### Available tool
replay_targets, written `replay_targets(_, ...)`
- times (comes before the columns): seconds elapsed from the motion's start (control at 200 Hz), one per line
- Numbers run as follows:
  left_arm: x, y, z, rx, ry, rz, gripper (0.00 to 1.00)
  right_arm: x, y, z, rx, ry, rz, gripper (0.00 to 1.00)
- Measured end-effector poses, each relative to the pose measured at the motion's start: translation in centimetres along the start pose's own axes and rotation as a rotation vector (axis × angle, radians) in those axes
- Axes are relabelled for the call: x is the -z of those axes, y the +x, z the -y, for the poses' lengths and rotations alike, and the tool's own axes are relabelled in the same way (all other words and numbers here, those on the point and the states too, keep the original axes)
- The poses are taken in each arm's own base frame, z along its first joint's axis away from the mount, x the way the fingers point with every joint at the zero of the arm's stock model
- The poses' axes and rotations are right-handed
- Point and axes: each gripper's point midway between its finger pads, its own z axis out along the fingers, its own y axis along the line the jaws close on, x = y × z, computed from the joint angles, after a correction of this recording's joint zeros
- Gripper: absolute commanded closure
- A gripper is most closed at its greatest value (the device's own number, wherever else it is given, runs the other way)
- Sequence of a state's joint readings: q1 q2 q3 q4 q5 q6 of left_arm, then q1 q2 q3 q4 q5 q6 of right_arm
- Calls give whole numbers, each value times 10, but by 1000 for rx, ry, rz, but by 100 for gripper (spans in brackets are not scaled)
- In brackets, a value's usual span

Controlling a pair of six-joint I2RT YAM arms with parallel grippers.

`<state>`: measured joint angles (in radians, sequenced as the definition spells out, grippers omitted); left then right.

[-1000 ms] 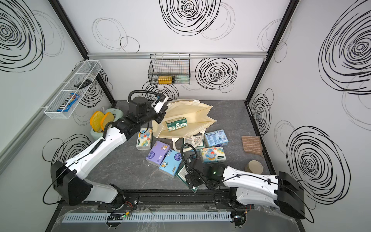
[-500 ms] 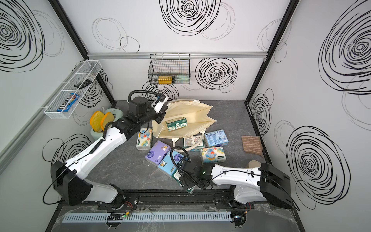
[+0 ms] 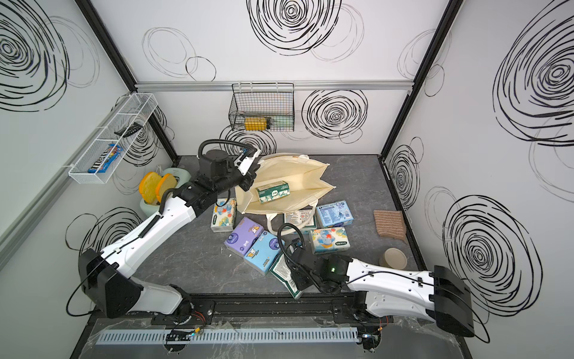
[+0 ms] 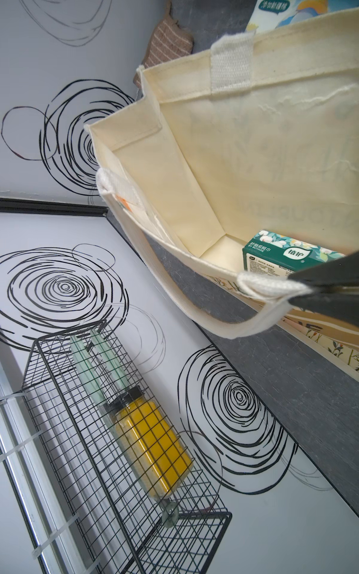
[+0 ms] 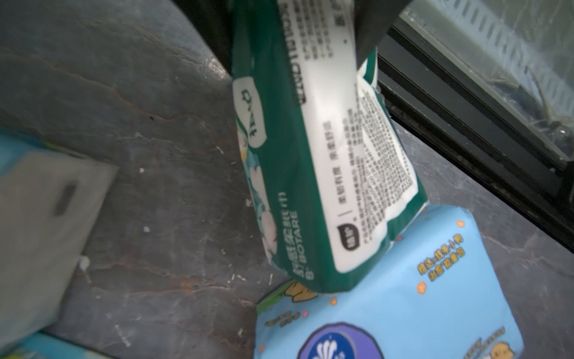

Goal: Put tissues into the canvas bag
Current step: Pick up the pack of facial tissues from the center of the board.

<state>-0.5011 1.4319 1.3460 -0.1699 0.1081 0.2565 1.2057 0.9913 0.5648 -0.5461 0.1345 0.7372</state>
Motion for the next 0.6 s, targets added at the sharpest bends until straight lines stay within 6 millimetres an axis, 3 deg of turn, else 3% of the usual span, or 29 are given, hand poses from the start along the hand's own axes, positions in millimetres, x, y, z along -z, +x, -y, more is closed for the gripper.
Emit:
replay_targets(0.115, 0, 0, 0, 0, 0, 0, 100, 14, -8, 1, -17, -23, 63, 79)
replay_targets(0.405, 0, 0, 0, -1, 1, 0, 100, 37, -19, 8, -37, -14, 132, 78)
replay_targets(0.505, 0, 0, 1, -1, 2, 0, 100, 64, -41, 1, -48, -49, 219, 77)
replay_targets(0.6, 0, 0, 1, -1, 1, 0, 100, 107, -77, -8, -63, -99, 355, 76)
